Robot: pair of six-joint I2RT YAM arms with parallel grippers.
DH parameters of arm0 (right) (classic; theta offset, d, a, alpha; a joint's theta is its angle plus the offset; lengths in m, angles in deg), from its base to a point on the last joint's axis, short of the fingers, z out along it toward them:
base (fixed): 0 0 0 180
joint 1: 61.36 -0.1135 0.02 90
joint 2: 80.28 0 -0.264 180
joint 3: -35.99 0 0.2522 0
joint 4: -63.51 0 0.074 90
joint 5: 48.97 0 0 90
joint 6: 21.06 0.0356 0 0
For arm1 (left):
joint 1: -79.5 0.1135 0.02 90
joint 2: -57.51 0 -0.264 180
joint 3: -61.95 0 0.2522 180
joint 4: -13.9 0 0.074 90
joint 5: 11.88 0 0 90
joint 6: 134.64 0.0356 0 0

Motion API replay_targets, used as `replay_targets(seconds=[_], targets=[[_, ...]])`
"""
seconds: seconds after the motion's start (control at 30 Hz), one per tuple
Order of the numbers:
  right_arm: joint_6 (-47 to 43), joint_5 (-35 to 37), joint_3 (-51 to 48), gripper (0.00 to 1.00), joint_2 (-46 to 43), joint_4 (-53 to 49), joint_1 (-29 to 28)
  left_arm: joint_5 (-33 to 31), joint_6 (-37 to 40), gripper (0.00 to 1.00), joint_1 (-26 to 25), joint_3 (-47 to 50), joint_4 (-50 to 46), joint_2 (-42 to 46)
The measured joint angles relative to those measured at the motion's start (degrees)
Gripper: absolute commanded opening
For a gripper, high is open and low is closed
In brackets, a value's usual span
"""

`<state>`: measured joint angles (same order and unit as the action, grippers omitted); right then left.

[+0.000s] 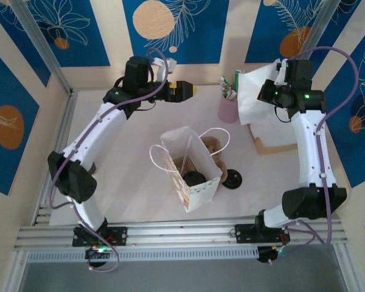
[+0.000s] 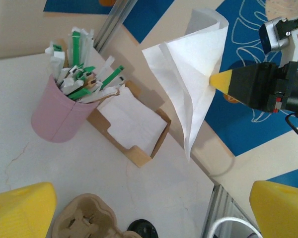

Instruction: Pack the takeout coffee

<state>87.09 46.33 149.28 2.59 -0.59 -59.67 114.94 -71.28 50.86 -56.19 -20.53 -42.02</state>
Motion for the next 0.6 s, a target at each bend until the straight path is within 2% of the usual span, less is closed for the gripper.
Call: replay_targets(seconds=[0.17, 0.4, 0.6], targets=[[1.90, -5.51, 1.33, 0.00, -2.43, -0.28, -3.54, -0.50, -0.55, 1.00, -1.42, 0.87, -0.57, 3.15], [4.11, -11.61, 2.93, 0.00, -4.24, -0.20, -12.48, -0.48, -3.10, 1.00, -2.99, 3.32, -0.70, 7.61], [5.99, -17.27, 3.65, 0.00, -4.48, 0.17, -17.51, -1.66, -4.83, 1.00, -2.99, 6.54, 0.28, 11.30]])
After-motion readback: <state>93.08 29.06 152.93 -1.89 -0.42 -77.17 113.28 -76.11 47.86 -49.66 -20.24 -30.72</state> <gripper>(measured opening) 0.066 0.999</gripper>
